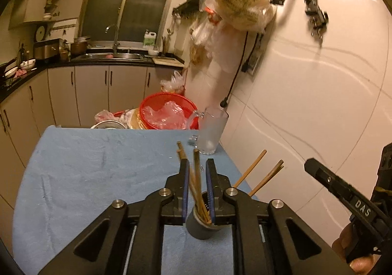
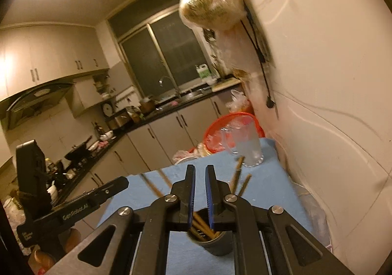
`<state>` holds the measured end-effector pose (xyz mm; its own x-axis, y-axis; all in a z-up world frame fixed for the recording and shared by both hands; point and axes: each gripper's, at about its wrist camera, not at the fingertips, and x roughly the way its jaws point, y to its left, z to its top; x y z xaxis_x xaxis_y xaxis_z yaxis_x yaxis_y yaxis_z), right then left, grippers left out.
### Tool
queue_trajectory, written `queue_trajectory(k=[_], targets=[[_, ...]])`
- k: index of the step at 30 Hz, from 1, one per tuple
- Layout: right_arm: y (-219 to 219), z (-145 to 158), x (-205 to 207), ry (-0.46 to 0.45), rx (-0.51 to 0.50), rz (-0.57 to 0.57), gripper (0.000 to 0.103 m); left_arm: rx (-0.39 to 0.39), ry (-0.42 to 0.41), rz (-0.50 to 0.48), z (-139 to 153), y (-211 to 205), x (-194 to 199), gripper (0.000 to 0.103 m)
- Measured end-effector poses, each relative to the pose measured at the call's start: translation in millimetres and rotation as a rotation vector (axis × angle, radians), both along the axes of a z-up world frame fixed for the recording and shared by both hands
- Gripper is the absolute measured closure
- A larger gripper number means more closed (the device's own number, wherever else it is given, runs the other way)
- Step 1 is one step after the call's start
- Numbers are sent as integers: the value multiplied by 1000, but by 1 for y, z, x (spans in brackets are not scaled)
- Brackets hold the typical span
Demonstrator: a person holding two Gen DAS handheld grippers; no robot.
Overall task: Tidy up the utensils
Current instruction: 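Lower the chopsticks into the black holder and open both tools, then return to the chopsticks and close the left tool on one while the right tool grasps another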
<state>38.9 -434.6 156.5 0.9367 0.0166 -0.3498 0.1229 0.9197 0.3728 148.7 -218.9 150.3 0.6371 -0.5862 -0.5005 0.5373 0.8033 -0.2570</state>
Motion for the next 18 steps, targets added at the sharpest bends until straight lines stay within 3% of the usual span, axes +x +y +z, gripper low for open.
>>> queue_trajectory(k=[7,13,18], targets=[[60,-32,-8,67,-41,163,93,43,36,95,-26,60,-18,82],[108,-90,13,235,4,302,93,85,227,205,-89,135,-11,82],[126,-125,26,313,41,350,93,111,400,296,-143,184,0,82]])
